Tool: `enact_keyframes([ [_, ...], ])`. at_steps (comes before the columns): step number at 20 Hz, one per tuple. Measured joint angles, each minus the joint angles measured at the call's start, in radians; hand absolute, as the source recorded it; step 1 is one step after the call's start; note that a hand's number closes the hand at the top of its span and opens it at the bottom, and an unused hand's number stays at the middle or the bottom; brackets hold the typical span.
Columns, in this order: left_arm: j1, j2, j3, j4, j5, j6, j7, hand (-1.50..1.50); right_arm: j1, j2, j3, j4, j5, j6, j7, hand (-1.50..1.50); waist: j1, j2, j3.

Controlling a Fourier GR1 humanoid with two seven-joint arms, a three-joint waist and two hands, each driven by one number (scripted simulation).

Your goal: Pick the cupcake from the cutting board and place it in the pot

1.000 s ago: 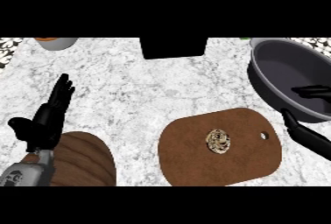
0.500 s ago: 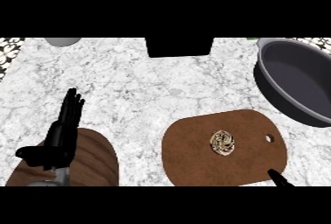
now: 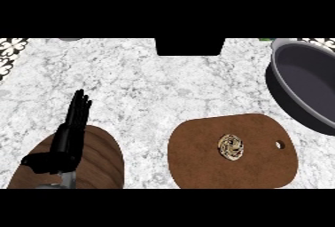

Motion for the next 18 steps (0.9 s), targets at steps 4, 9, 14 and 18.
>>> enact_keyframes([
  [4, -0.008, -0.01, -0.009, 0.01, -0.01, 0.002, -0.009, 0.0, 0.058, 0.004, 0.037, -0.024, 0.203, 0.05, 0.194, -1.5, 0.017, 0.007, -0.001],
  [9, -0.02, -0.019, -0.016, 0.006, -0.018, 0.005, 0.008, 0.0, 0.014, 0.088, 0.15, -0.066, 0.478, 0.169, 0.454, -1.5, 0.025, 0.005, 0.0],
  [14, -0.023, -0.027, -0.007, 0.017, -0.02, 0.0, 0.002, 0.0, -0.16, 0.145, 0.238, -0.028, 0.64, 0.295, 0.694, -1.5, 0.021, 0.001, 0.002],
  [18, -0.011, -0.036, -0.005, 0.025, -0.027, -0.002, -0.012, 0.0, -0.276, 0.16, 0.255, 0.018, 0.714, 0.393, 0.862, -1.5, 0.018, -0.002, 0.003],
])
